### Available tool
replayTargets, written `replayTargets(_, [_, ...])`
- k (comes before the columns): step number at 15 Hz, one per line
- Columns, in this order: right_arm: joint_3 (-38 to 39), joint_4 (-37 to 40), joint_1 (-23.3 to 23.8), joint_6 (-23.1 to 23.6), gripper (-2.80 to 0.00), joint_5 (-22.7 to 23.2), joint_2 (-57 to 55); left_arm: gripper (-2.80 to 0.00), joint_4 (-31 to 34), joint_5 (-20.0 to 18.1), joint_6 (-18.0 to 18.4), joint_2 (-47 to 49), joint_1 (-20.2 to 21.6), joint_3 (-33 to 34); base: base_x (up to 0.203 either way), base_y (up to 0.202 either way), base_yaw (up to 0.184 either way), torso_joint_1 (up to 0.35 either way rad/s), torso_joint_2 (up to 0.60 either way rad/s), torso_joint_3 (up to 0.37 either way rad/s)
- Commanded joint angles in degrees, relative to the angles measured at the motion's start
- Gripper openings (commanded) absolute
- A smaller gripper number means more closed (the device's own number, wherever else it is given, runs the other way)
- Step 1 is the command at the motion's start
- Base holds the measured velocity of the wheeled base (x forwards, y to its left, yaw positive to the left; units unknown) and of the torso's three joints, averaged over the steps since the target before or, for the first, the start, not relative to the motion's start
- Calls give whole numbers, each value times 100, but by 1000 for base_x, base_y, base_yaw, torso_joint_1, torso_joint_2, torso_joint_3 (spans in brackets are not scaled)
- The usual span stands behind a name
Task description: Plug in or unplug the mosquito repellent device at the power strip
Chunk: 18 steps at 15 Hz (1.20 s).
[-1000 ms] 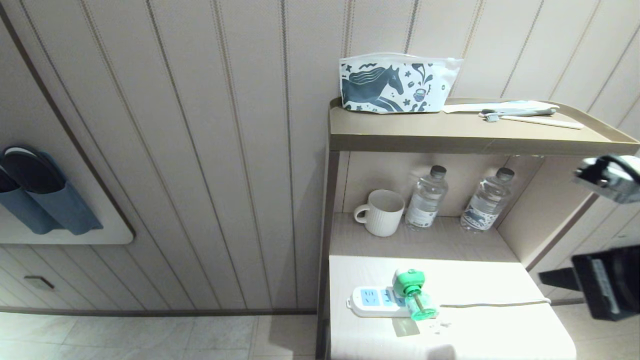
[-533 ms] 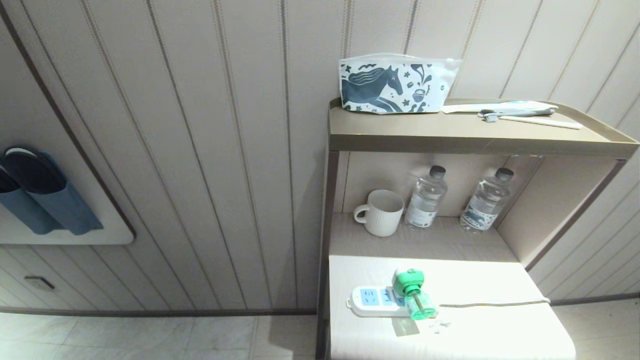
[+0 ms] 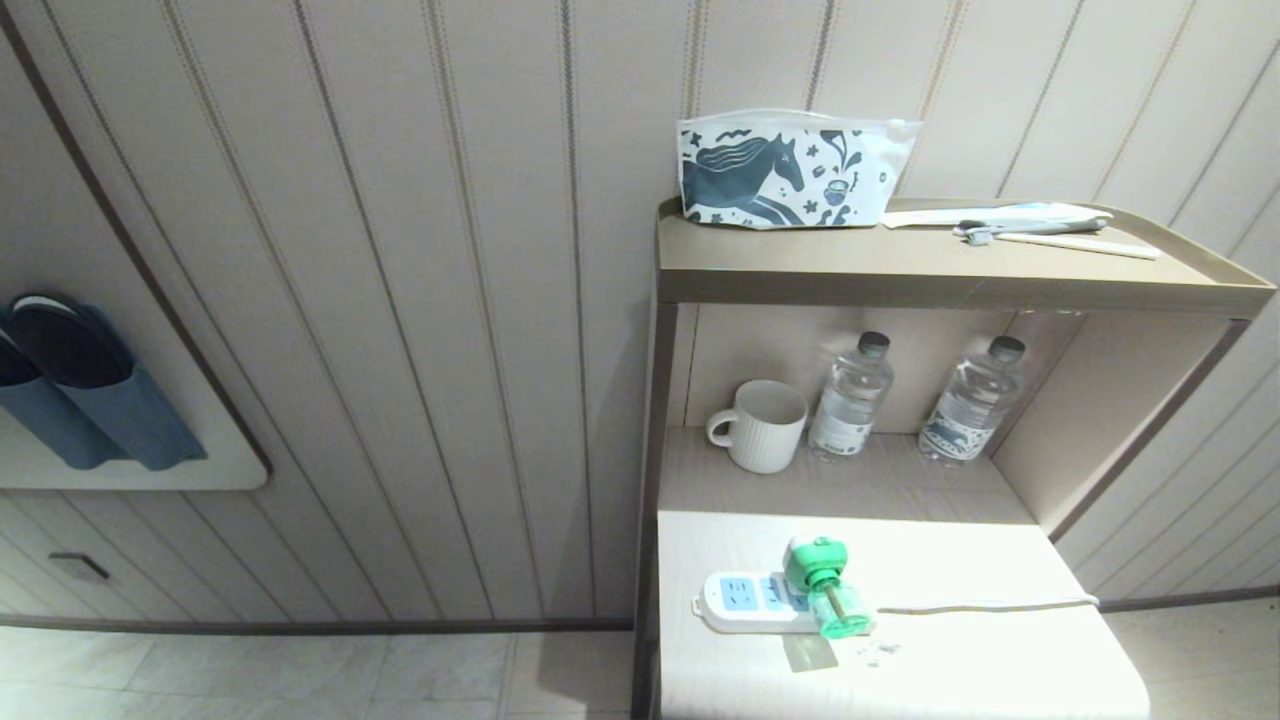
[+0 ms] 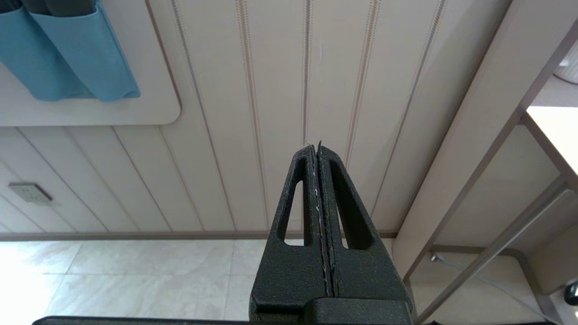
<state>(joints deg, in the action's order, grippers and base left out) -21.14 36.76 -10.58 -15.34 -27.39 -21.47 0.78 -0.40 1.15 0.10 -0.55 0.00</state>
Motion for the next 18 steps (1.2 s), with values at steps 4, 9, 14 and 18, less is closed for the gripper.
replayTargets(4, [861, -1505, 461, 419, -280, 144, 565, -280, 1, -4, 2, 8, 2, 0, 0, 0, 0, 0, 0, 0])
replayTargets(9, [1499, -2996, 720, 1384, -280, 634, 599, -280, 1, 5, 0, 8, -3, 0, 0, 0, 0, 0, 0, 0])
replayTargets(14, [1661, -3011, 1105, 1783, -280, 2079, 1648, -280, 1, -4, 0, 8, 2, 0, 0, 0, 0, 0, 0, 0])
replayTargets(18, [1850, -2903, 1085, 1912, -280, 2783, 2130, -280, 1, -4, 4, 8, -4, 0, 0, 0, 0, 0, 0, 0])
